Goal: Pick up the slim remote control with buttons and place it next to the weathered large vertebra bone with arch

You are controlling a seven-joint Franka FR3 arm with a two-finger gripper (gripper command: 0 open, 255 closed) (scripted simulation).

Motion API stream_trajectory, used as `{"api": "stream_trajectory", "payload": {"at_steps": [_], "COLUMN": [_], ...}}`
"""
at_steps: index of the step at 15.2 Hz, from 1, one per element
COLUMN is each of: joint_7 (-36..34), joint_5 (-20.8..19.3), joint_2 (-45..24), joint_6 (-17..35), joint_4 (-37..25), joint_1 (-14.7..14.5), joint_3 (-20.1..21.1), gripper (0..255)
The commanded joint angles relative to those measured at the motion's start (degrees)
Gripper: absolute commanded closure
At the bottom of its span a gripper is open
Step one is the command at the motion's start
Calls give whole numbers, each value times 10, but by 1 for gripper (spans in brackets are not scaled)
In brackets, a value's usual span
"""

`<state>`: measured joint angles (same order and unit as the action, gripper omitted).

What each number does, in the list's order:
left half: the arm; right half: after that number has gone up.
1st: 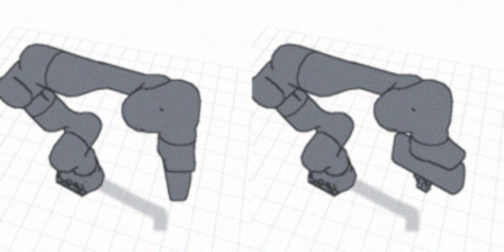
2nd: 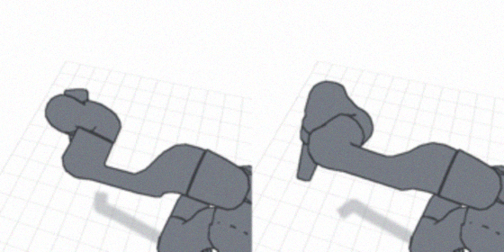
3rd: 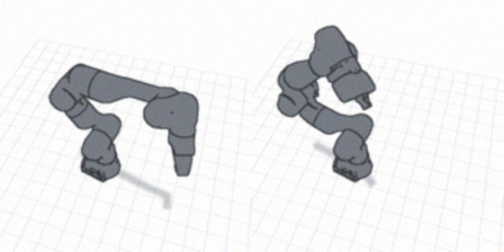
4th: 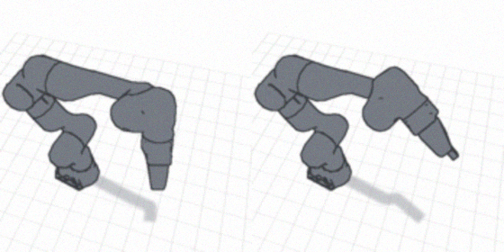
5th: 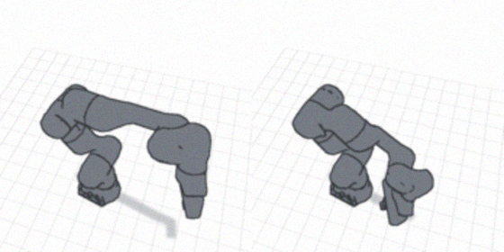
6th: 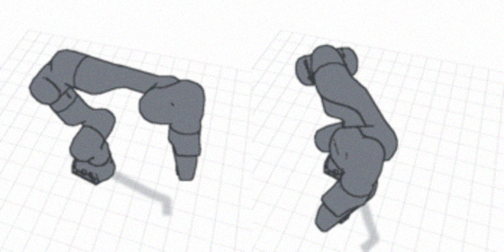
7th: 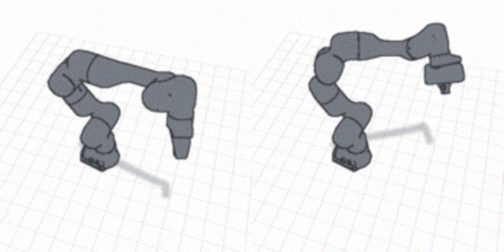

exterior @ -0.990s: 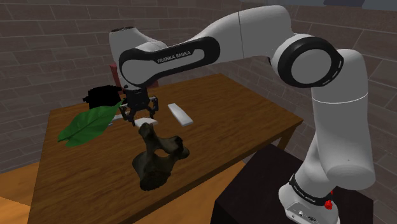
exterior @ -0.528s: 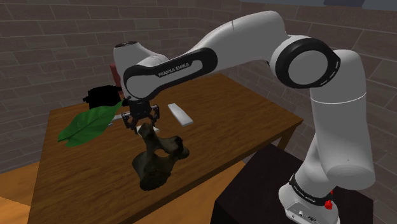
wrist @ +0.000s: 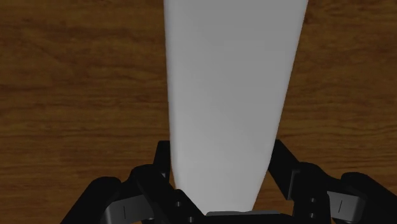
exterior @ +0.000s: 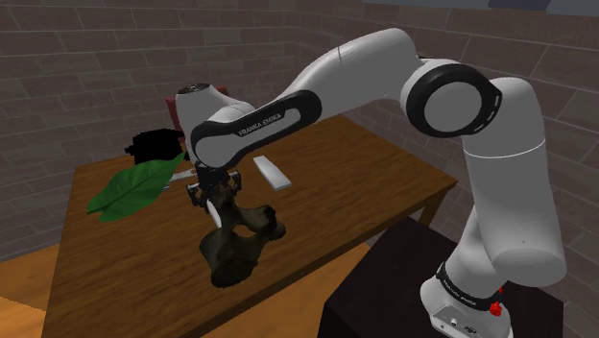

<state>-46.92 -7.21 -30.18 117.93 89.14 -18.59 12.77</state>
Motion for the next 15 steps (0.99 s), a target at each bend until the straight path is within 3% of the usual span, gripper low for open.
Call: {"api": "stream_trajectory", "payload": {"at_steps": [1, 8, 9, 15], "joint_7": [0, 0, 0, 1], "joint_5": [-1, -1, -1, 1], "joint_2": [-3, -3, -3, 5], "joint_6": [7, 7, 7, -9], "joint_4": [5, 5, 5, -4], "joint_1": [1, 1, 1, 1], "joint_3": [-1, -1, -1, 0], "gripper": [255, 255, 0, 0]}}
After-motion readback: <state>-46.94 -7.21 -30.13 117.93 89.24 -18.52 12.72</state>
